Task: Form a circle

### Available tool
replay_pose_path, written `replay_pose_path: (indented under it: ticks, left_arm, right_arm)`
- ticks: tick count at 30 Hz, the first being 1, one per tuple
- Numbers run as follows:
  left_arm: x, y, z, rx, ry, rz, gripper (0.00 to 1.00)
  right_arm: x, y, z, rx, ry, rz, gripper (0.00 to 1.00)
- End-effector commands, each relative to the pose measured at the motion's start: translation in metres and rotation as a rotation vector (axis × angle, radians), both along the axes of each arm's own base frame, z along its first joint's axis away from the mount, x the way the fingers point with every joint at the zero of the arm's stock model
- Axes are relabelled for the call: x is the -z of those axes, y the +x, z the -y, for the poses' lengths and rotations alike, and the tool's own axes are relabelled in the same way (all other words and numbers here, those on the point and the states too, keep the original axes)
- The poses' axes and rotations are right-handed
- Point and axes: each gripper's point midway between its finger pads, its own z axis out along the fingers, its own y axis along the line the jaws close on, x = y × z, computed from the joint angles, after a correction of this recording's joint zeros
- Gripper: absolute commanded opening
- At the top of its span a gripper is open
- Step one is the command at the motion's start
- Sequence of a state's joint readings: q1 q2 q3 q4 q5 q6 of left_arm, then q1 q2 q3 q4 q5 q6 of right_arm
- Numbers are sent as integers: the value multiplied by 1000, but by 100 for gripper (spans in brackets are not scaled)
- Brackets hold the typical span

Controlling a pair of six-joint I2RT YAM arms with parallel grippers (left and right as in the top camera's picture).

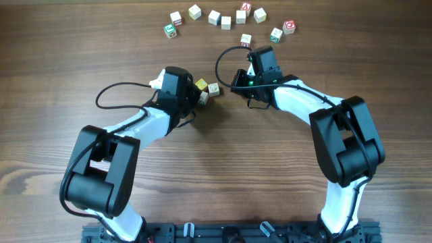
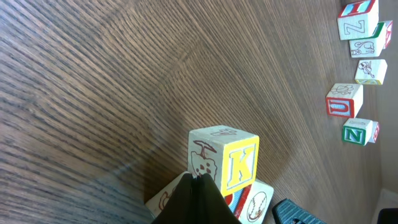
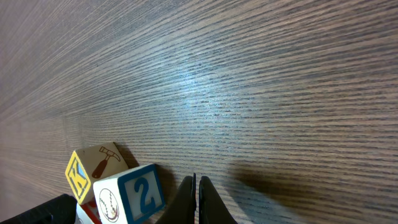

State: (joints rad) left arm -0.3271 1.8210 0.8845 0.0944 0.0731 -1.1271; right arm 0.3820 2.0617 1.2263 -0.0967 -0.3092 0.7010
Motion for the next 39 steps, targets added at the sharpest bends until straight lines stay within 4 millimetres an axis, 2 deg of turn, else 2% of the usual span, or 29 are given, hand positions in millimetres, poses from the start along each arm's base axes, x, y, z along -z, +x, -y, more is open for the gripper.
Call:
replay_pose_path:
  ticks: [1,32,39]
  left_arm:
    - [2,0,1,22,2,-3,4]
    - [2,-1,3,32,-8,-7,4]
    - [2,-1,4,33,-8,-7,4]
  right_arm:
    - [-10,2,0,-9,-14,36,5]
    - [-10,2,-1,-12,-10,35,4]
    - [-14,6,-3,-50,-22,85,5]
